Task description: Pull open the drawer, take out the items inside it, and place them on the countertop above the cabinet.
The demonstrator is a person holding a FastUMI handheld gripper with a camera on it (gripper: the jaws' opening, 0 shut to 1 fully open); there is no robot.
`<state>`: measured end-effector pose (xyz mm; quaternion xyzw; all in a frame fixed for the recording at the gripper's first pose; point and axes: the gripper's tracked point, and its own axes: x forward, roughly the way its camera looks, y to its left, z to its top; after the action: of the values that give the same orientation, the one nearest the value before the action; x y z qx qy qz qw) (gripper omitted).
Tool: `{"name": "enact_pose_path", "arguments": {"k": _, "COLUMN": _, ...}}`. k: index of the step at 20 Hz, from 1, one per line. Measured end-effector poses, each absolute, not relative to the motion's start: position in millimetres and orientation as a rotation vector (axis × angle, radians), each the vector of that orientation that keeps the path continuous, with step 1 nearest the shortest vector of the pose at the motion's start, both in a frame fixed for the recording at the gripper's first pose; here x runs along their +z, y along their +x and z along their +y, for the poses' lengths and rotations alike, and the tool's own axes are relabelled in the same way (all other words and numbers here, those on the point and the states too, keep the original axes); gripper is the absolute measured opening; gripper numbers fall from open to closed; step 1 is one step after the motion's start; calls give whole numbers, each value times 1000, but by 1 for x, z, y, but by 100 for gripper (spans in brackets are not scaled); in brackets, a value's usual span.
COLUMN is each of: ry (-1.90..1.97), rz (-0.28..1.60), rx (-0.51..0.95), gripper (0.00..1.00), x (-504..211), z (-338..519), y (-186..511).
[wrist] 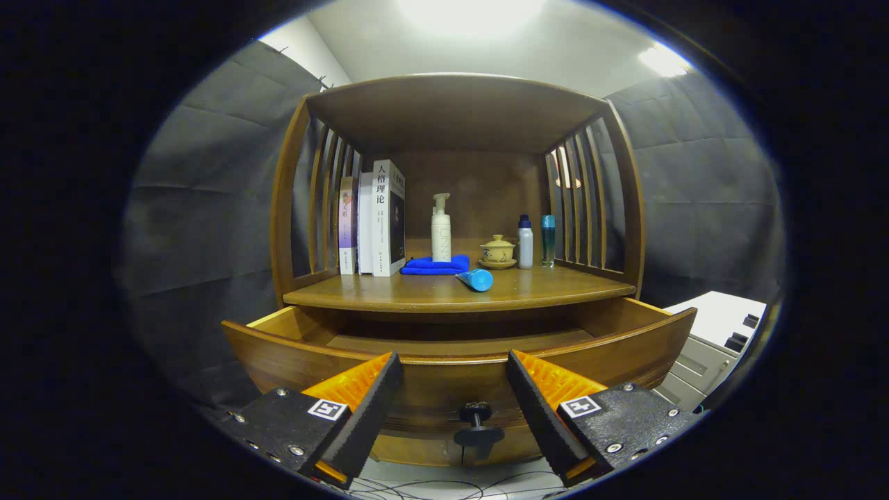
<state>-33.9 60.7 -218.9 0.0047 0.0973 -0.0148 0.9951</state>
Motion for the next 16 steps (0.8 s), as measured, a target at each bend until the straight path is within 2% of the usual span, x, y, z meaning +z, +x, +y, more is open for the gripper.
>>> {"name": "enact_pose_path", "arguments": {"k": 12, "ry": 6, "rz": 196, "rx": 1, "gripper": 95, "x": -233, "z": 52, "y": 62}}
{"name": "enact_pose_path", "arguments": {"k": 16, "ry": -1, "rz": 187, "rx": -11, "gripper": 95, "x": -233, "z": 52, "y": 66}}
